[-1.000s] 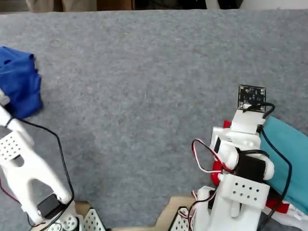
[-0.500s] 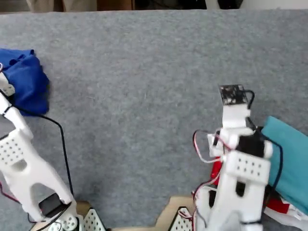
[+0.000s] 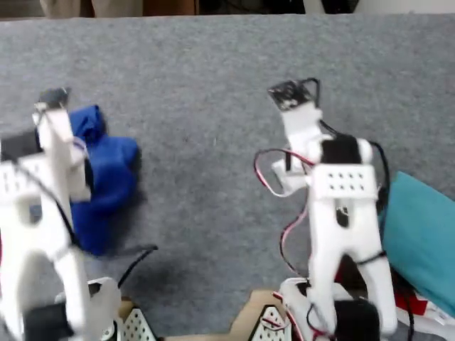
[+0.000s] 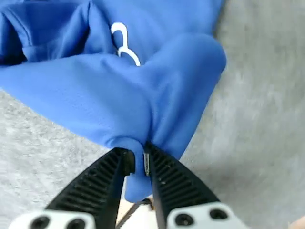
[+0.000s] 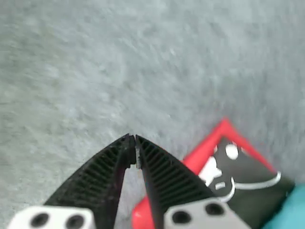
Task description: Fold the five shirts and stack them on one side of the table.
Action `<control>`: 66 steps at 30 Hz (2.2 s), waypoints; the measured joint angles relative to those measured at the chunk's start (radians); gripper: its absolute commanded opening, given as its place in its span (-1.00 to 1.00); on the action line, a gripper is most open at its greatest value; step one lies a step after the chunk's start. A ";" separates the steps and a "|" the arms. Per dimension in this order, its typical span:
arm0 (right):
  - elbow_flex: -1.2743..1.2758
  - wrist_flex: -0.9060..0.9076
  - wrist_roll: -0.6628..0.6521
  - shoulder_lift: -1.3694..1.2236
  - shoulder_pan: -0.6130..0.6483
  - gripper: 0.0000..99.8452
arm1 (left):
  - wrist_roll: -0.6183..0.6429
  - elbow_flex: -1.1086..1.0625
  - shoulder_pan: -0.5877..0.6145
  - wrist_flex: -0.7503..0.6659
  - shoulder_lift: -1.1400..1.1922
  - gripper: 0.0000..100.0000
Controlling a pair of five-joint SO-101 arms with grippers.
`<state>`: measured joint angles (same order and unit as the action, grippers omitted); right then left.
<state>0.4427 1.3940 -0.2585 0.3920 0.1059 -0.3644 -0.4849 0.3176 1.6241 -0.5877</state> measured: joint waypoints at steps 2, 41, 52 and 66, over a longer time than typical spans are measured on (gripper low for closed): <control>-0.084 0.046 0.037 -0.072 0.055 -0.55 | -0.080 -0.103 0.000 -0.003 -0.138 -0.82; -2.059 0.354 0.121 -1.745 0.709 -0.99 | 0.140 -0.502 0.783 -0.496 -0.496 -0.45; -2.064 0.370 0.121 -1.741 0.410 -0.99 | 0.172 -0.559 0.517 -0.474 -0.489 -0.45; -1.982 0.370 0.121 -1.720 0.215 -0.99 | 0.408 -0.583 -0.052 -0.572 -0.414 -0.45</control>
<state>-1.5397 1.7637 -0.1373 -1.3280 0.3207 0.0437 -1.0679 0.2654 1.0518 -1.0019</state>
